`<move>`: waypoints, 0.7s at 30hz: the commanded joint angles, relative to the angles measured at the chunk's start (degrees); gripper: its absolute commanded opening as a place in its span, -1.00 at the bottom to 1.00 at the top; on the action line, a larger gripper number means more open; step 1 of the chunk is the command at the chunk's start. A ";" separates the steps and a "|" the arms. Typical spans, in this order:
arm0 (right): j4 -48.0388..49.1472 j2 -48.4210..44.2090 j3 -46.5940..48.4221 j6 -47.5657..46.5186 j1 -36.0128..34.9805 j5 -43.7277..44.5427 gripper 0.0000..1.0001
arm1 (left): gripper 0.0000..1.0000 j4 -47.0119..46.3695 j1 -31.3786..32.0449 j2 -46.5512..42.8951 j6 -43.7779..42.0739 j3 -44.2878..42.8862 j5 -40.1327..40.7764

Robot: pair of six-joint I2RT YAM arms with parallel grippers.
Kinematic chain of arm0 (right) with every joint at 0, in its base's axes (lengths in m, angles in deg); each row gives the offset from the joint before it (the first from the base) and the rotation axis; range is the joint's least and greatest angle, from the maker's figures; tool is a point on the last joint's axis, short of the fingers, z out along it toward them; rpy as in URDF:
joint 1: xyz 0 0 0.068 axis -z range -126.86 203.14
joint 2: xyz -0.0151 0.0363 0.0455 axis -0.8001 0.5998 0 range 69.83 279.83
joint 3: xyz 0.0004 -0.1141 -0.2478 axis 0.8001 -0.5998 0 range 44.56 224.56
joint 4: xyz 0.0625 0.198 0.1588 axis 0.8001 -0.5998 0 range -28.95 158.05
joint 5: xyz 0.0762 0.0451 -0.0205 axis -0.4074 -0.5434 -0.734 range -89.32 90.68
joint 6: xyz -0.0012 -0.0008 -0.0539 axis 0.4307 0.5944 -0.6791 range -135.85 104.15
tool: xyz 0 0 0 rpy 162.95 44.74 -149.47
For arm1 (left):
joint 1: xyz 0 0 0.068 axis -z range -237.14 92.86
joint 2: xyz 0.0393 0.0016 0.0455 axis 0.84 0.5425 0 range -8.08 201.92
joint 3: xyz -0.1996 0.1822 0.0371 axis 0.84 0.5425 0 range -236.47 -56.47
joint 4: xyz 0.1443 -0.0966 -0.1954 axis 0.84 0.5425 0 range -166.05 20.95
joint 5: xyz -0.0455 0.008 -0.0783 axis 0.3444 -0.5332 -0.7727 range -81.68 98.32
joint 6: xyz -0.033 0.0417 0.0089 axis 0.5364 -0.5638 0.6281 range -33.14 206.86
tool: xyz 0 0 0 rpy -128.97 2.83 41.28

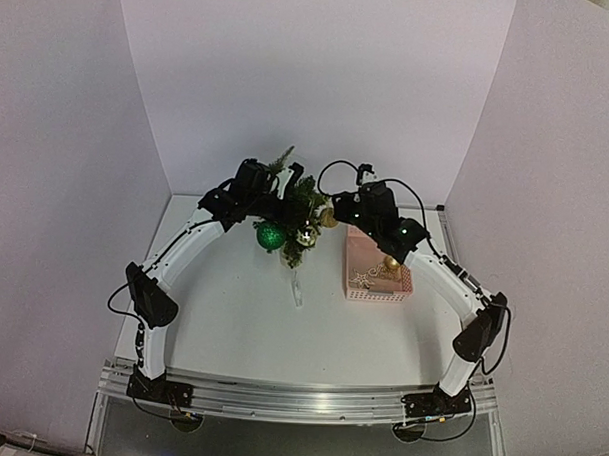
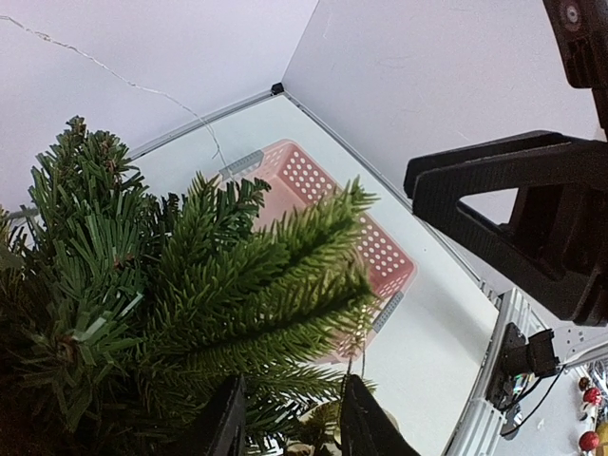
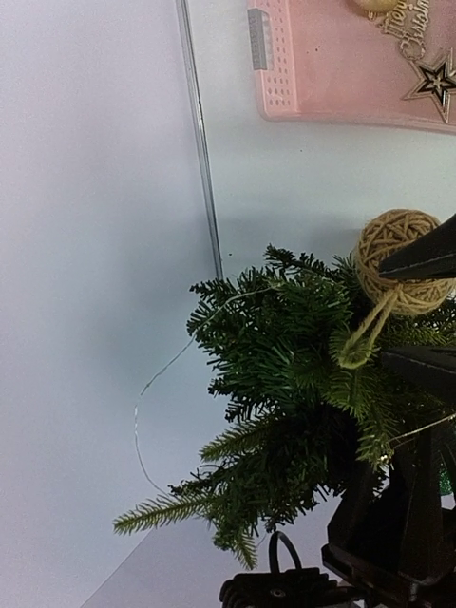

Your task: Decorate the small christmas tree

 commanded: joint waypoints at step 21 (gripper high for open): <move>-7.44 -8.39 -4.79 -7.19 2.90 -2.60 -0.22 | 0.12 5.29 -0.77 -9.69 -7.59 -1.77 -0.93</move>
